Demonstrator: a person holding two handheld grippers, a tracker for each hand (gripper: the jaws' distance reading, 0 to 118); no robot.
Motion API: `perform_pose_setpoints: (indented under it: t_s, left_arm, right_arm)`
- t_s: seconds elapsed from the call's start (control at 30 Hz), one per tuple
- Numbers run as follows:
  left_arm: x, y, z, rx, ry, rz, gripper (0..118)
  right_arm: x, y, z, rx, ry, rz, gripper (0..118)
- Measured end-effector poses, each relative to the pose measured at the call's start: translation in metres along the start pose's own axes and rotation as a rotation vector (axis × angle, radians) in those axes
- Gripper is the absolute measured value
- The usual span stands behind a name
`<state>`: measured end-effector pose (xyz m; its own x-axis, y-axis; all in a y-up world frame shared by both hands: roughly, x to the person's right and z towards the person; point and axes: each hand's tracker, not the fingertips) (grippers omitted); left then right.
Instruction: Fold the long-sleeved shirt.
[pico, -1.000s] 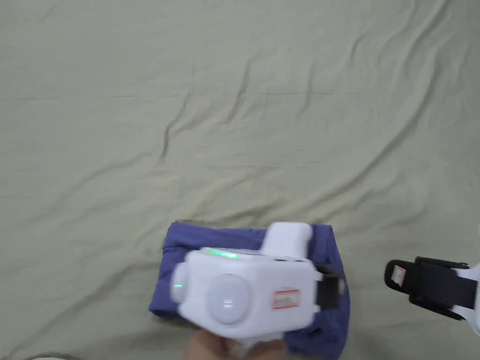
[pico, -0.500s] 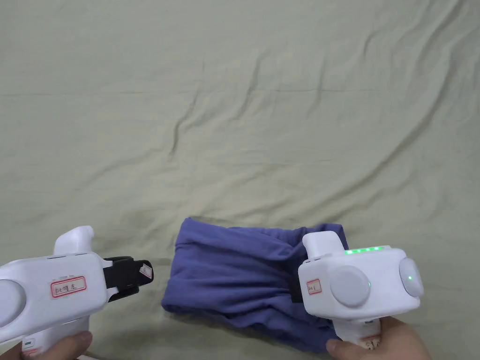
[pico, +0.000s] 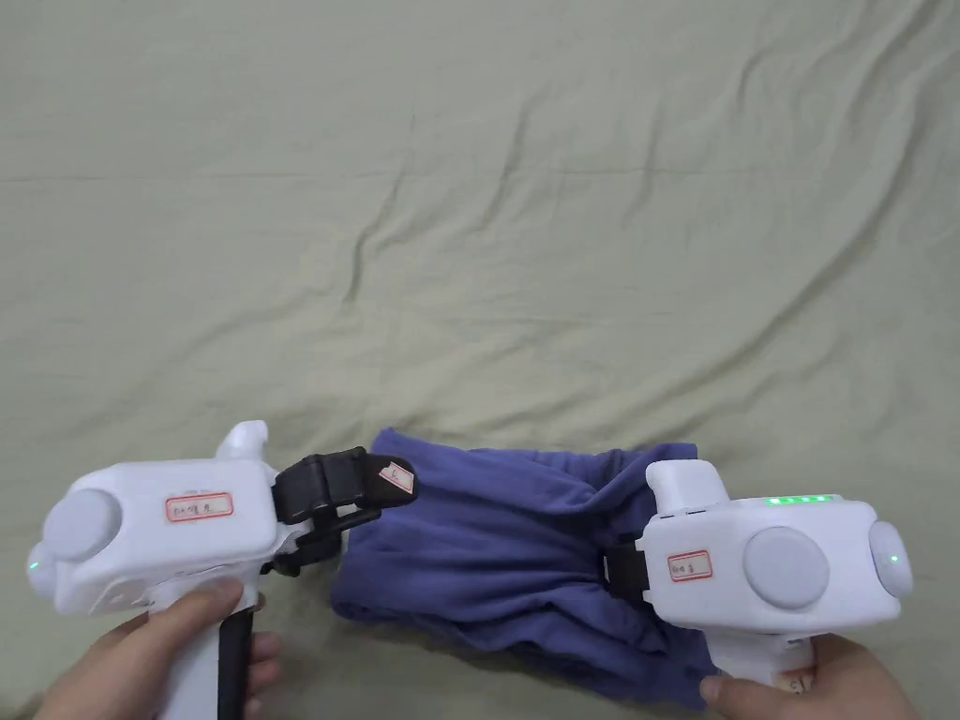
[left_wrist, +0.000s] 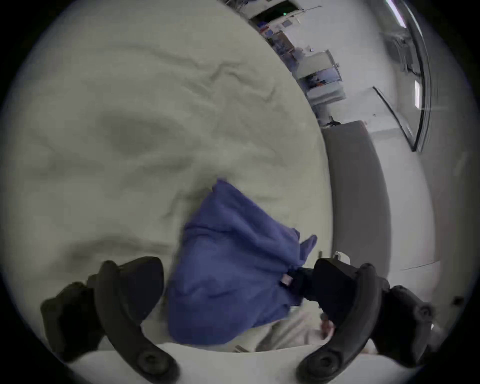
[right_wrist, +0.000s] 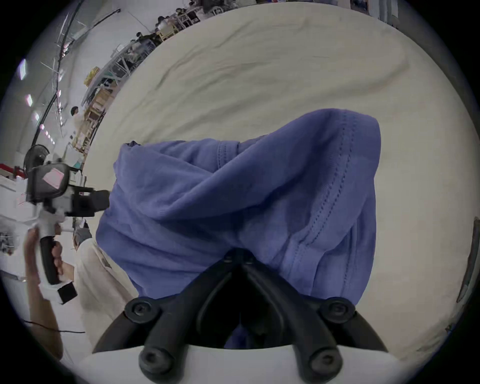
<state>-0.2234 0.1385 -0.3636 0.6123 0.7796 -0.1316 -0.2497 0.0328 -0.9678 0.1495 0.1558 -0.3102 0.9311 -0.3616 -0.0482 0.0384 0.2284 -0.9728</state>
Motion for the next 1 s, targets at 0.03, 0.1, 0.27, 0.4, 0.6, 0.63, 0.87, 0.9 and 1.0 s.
perform_pose_setpoints:
  t_s: [0.03, 0.1, 0.27, 0.4, 0.6, 0.63, 0.87, 0.9, 1.0]
  left_arm:
    - [-0.012, 0.000, -0.009, -0.024, 0.024, 0.018, 118]
    - [-0.025, -0.003, -0.015, -0.040, -0.022, -0.003, 118]
    - [-0.018, 0.019, -0.018, -0.126, -0.345, 0.046, 83]
    - [-0.027, 0.010, -0.065, -0.181, -0.168, 0.079, 7]
    - [-0.024, 0.033, -0.014, -0.065, -0.058, -0.063, 7]
    - [-0.020, 0.039, 0.001, -0.050, 0.037, -0.114, 7]
    - [0.016, 0.038, 0.080, 0.023, 0.414, -0.331, 7]
    - [0.015, 0.043, 0.095, 0.035, 0.471, -0.359, 7]
    - [0.004, 0.057, 0.142, 0.082, 0.623, -0.322, 7]
  right_arm:
    - [0.004, 0.001, 0.000, -0.003, 0.023, -0.001, 3]
    - [0.014, 0.001, 0.000, -0.009, 0.079, -0.024, 3]
    - [0.033, -0.002, -0.003, 0.001, 0.174, -0.058, 3]
    - [0.038, -0.003, -0.006, 0.003, 0.207, -0.045, 3]
    - [0.031, -0.003, 0.001, 0.006, 0.208, -0.066, 3]
    - [0.026, -0.001, 0.006, -0.001, 0.209, -0.062, 3]
    - [-0.056, 0.011, 0.061, 0.151, 0.324, 0.090, 3]
    - [-0.077, 0.015, 0.066, 0.164, 0.306, 0.113, 3]
    - [-0.142, 0.026, 0.070, 0.178, 0.262, 0.190, 3]
